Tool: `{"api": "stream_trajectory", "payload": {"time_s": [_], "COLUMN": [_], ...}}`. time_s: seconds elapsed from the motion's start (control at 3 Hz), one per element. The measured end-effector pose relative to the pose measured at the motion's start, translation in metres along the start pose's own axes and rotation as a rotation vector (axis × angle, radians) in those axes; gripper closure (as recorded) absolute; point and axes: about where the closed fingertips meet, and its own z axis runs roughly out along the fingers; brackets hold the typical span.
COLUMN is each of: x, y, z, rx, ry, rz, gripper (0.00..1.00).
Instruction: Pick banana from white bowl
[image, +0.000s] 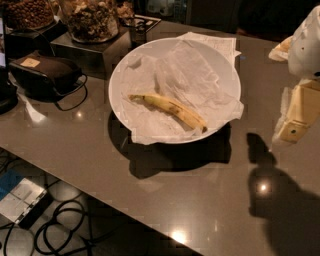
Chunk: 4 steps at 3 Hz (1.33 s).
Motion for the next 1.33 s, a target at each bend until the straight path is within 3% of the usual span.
{"api": "stream_trajectory", "payload": {"time_s": [0.67,1.0,1.33], "x": [-0.008,-0.034,-0.074], "y": [0.009,0.036,0.071], "z": [0.002,0.008,0.019], "rx": [0.001,0.000,-0.004], "ry": [-0.014,-0.009,0.042], "rz": [0.029,0.054,0.030], "gripper": [0.00,0.00,0.00]}}
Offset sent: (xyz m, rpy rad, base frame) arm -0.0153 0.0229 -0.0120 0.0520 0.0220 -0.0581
